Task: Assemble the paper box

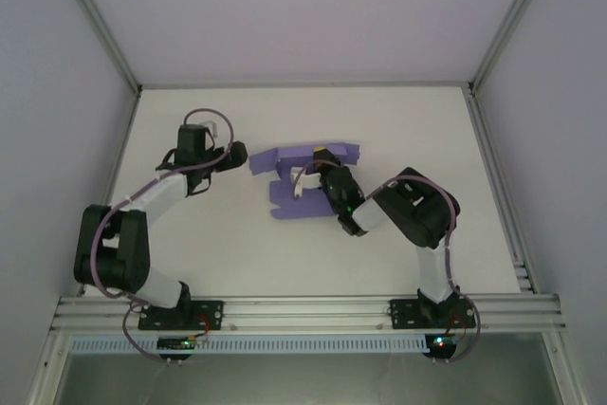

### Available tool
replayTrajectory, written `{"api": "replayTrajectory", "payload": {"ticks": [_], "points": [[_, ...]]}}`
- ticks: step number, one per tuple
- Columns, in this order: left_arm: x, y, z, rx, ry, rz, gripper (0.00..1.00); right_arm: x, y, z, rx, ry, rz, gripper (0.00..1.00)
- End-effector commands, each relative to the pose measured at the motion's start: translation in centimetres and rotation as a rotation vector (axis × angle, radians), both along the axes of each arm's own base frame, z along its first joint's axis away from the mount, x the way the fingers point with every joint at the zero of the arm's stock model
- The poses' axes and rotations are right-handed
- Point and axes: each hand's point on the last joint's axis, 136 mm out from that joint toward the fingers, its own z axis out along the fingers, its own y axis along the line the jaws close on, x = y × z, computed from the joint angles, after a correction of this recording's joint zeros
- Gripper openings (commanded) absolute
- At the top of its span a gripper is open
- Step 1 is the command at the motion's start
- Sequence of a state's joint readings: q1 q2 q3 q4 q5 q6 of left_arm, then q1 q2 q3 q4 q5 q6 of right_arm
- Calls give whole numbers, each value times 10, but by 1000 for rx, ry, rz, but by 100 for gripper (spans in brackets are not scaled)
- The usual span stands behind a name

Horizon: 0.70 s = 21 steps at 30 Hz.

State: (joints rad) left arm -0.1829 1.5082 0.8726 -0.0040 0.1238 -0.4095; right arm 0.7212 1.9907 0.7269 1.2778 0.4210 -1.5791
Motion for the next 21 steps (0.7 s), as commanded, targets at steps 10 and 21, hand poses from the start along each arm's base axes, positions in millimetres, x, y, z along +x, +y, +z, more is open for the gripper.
{"api": "replayTrajectory", "payload": {"ticks": [10,21], "points": [[38,-14,-9,-4,28,-63,100,-4,-9,-9,-9,22,-41,0],[0,-62,-43,-73,106,-329,87,-3,-12,-11,18,78,-69,0]]}}
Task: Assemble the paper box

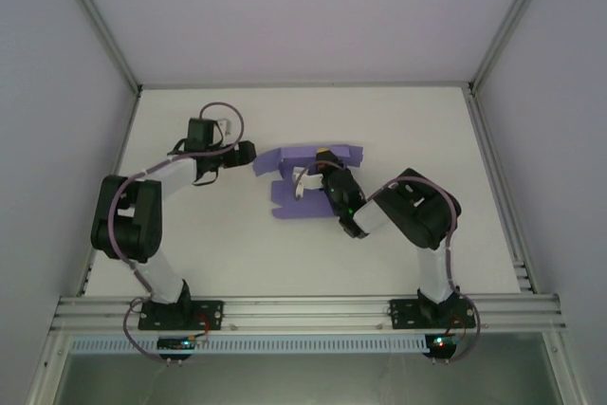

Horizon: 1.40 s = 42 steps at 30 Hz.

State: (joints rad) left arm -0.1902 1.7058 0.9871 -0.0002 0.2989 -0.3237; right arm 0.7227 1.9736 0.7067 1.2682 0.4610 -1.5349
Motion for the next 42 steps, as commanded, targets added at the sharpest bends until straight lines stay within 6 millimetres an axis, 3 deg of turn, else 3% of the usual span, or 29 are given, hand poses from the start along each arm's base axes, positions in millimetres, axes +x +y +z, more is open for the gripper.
{"api": "replayTrajectory", "payload": {"ticks": [1,4,12,19,25,29,34,38,42], "points": [[-22,-30,-14,-22,38,-153,84,0,-3,-9,-12,61,-30,0],[-31,-42,-16,-4,37,-209,78,0,-5,-9,-13,63,-41,0],[-55,-67,-24,18,36,-351,75,0,-7,-13,-8,91,-54,0],[-45,-104,-4,-59,-68,-450,79,-2,-4,-17,-6,116,-52,0],[-21,-136,24,-228,-134,-423,79,-4,-1,-23,8,157,-41,0],[-5,-136,28,-265,-152,-349,79,-3,-1,-21,45,170,-47,0],[-13,-133,20,-231,-135,-359,79,1,-9,-19,73,181,-67,0],[-24,-106,1,-106,-102,-288,79,3,-17,-14,78,173,-90,0],[-31,-66,-1,-41,-84,-160,81,4,-23,-10,79,165,-109,0]]}}
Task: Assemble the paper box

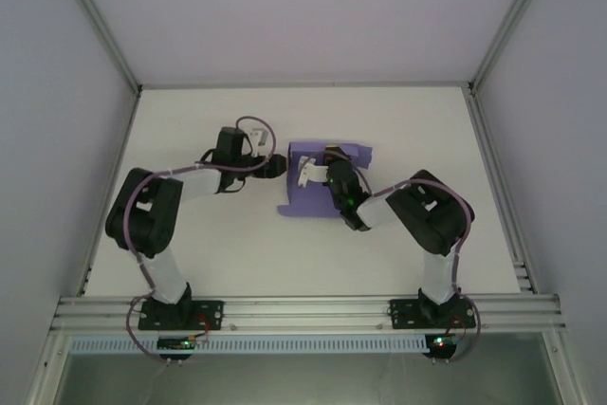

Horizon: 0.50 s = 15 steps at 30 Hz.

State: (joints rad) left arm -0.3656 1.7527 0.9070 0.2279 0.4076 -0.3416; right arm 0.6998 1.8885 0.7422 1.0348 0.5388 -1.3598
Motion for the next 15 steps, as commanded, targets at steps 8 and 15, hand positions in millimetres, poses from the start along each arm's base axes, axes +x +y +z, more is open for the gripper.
{"api": "replayTrajectory", "payload": {"ticks": [8,15], "points": [[-31,65,9,129,25,185,84,4,-11,-5,-5,25,-64,0],[-61,16,26,-110,85,1,60,5,-9,-5,-3,44,-69,0]]}}
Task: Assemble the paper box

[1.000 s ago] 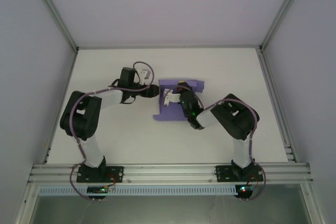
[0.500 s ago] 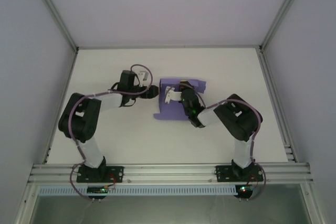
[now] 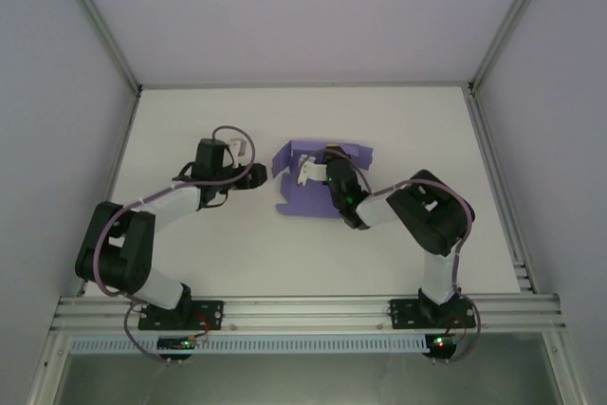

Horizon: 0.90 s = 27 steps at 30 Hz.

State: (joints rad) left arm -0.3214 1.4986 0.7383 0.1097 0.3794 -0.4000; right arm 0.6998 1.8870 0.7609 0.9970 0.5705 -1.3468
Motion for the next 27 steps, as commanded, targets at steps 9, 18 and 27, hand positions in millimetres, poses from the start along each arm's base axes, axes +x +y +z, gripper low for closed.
{"api": "replayTrajectory", "payload": {"ticks": [9,18,27], "points": [[-16,-75,43,-321,-25,-237,46,-2,-7,-9,46,77,-33,0],[-8,-81,-24,-268,130,-206,35,-3,-10,-16,62,95,-38,0],[-24,-60,-85,-136,268,-134,29,-5,-14,-20,112,117,-51,0]]}}
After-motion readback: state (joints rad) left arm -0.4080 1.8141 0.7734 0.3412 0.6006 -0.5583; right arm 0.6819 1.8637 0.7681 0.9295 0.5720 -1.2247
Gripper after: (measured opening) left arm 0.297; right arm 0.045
